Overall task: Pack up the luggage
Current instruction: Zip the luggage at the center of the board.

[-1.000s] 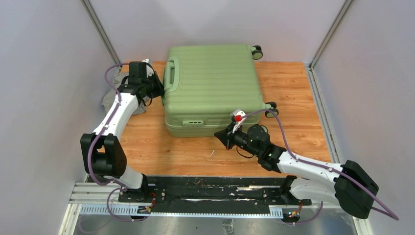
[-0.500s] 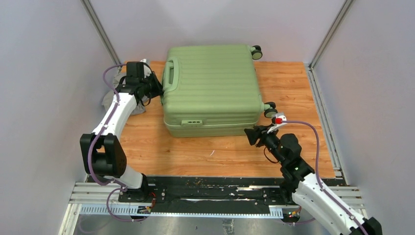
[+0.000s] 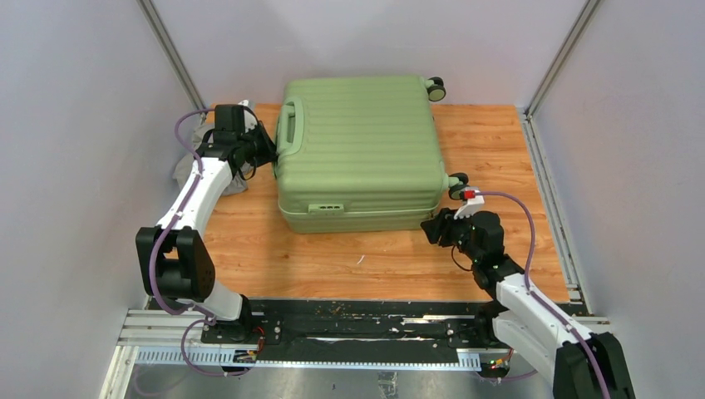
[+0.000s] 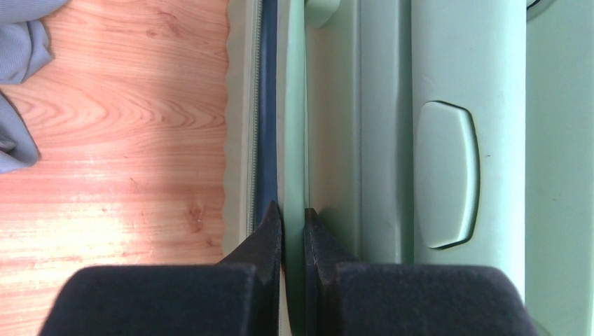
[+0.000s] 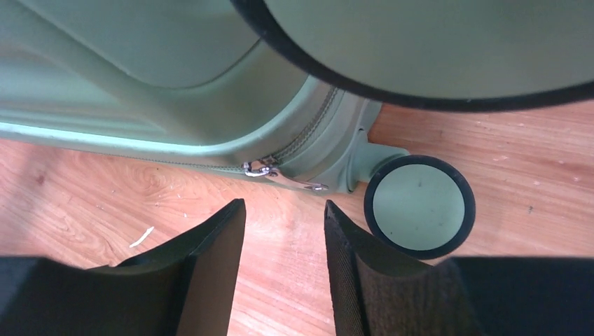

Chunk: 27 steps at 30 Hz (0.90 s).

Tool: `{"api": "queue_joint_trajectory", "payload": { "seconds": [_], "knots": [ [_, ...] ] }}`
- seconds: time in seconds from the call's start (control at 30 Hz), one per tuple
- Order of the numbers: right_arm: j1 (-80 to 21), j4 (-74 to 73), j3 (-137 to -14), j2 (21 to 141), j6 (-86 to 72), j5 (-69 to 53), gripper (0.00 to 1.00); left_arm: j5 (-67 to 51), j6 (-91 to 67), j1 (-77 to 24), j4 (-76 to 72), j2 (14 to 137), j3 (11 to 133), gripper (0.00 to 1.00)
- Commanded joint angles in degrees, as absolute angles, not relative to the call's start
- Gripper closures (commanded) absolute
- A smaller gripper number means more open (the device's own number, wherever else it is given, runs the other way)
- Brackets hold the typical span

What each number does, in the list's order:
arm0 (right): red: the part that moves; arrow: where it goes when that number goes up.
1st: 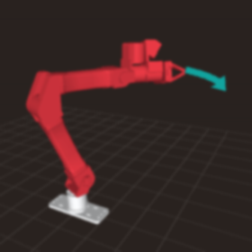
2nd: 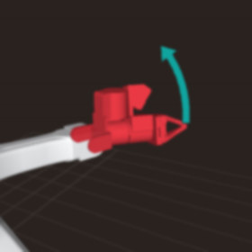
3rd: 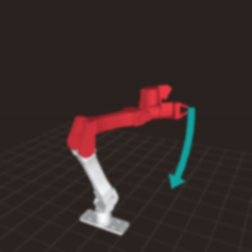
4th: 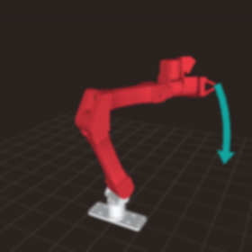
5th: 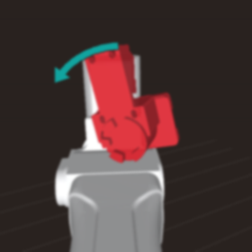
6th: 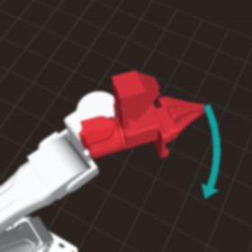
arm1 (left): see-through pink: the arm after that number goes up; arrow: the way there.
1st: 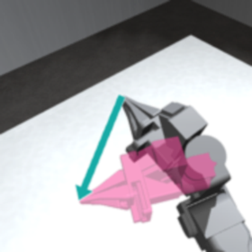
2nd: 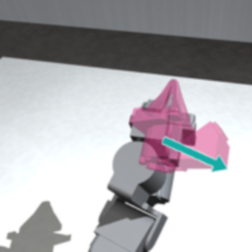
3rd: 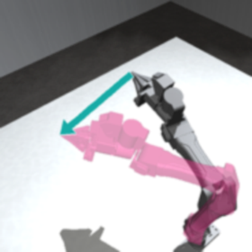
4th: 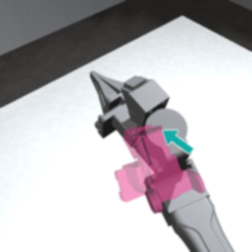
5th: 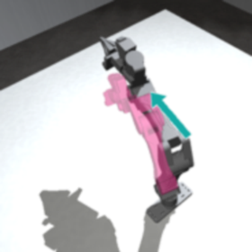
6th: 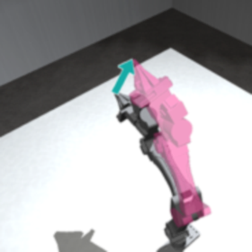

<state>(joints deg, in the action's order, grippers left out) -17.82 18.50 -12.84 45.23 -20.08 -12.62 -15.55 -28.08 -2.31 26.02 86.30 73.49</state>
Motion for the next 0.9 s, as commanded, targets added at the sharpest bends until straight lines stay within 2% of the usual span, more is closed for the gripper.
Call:
{"api": "queue_joint_trajectory", "payload": {
  "seconds": [0.0,0.47,0.7,0.87],
  "knots": [
    [-15.79,23.22,-15.74,47.72,-19.97,-18.35,0.52,-22.59,-29.54,-1.54,18.37,81.83,79.11,1.0],
    [-14.5,27.03,-17.06,51.55,-15.42,-19.03,0.47,-22.94,-29.61,-1.58,18.31,81.78,78.99,1.0],
    [-14.5,27.53,-15.81,52.16,-14.88,-16.46,0.4,-23.03,-29.71,-1.58,18.38,81.76,79.19,1.0],
    [-14.5,28.24,-16.0,54.02,-13.63,-14.24,0.4,-23.11,-29.74,-1.58,18.54,81.74,79.27,1.0]
  ]
}}
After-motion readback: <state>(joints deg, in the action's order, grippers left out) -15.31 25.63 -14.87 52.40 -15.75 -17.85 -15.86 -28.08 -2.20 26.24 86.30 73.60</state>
